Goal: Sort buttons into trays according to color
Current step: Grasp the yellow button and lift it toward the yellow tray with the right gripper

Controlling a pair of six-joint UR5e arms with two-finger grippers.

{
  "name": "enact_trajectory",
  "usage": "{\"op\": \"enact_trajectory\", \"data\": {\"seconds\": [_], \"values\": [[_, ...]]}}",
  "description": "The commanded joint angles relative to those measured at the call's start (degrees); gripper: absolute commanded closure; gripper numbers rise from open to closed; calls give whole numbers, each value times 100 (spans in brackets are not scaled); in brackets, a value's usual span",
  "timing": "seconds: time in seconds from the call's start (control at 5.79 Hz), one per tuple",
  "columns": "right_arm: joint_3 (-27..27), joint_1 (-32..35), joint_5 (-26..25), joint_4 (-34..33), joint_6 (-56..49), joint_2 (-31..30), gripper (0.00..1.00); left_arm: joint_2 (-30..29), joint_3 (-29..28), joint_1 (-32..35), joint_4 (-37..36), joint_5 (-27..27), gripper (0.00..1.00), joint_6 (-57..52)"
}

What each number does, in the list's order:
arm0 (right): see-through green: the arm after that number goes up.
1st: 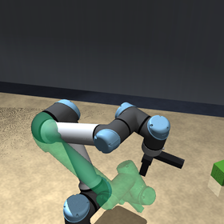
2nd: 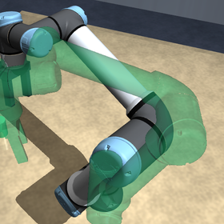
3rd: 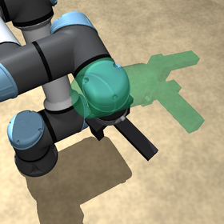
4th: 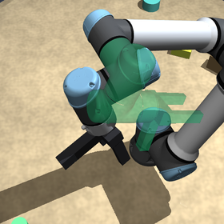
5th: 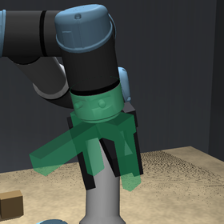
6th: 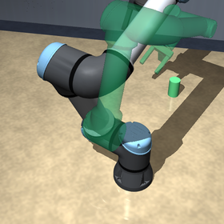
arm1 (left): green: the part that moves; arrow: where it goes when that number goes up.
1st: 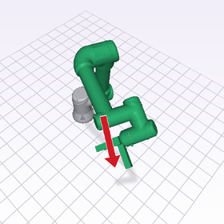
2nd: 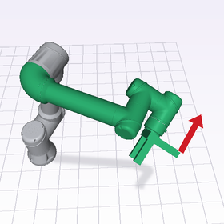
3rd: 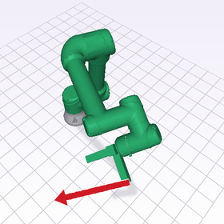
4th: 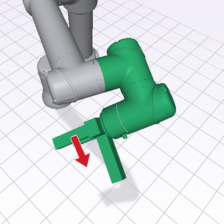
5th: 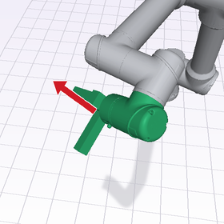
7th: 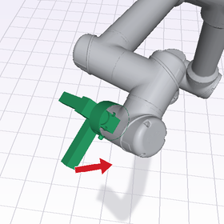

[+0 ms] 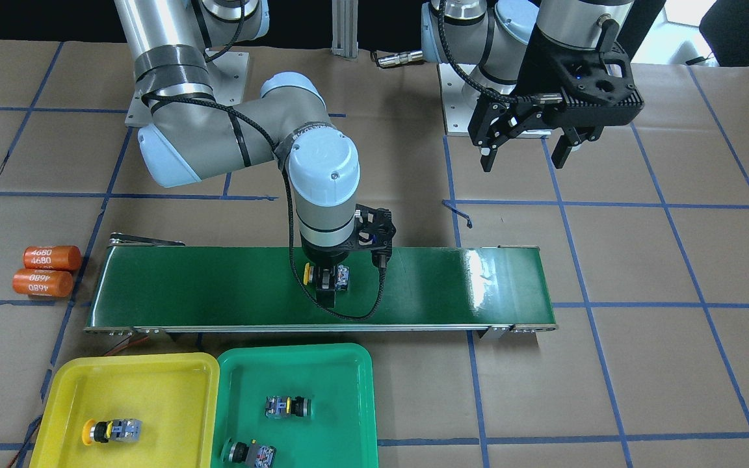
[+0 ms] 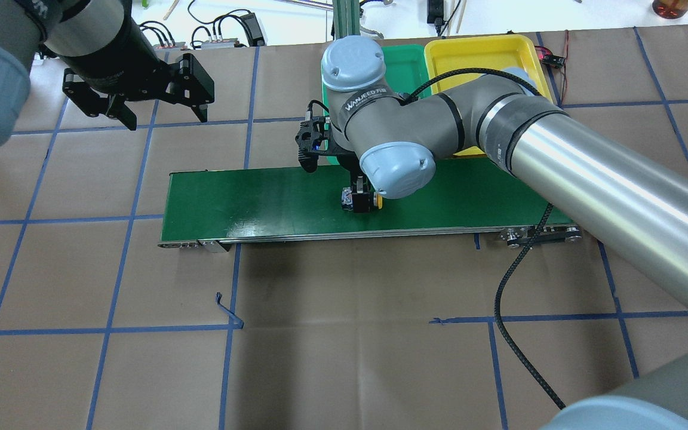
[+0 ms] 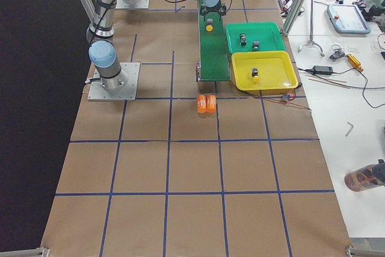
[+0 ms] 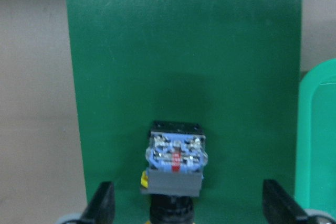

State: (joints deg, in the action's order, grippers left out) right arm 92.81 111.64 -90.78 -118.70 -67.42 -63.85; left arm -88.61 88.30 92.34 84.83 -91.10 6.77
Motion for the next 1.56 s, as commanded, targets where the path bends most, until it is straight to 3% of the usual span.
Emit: {"op": "enact_trajectory", "data": {"seconds": [0.0,0.17,0.52,0.69,0.86,1.38], "values": [[675,-203,-54,-739,-278,-65,0,-7,-6,4,-11,40,1,-9],[747,-326,-63,-733,-280,-109,9,-16,-6,-14,-11,23,1,-9],[756,-450,-141,-637,-271,-267,65,-43,-6,-23,-46,22,1,-9],[739,-477,-542,-654,-306,-303,88,-34,-6,-23,-46,22,1,-9],[739,-581,-572,-654,-315,-381,94,-34,-15,-23,-46,40,1,-9],[512,-1546,-564,-645,-1574,-708,93,-25,-24,-14,-46,40,1,-9]]}}
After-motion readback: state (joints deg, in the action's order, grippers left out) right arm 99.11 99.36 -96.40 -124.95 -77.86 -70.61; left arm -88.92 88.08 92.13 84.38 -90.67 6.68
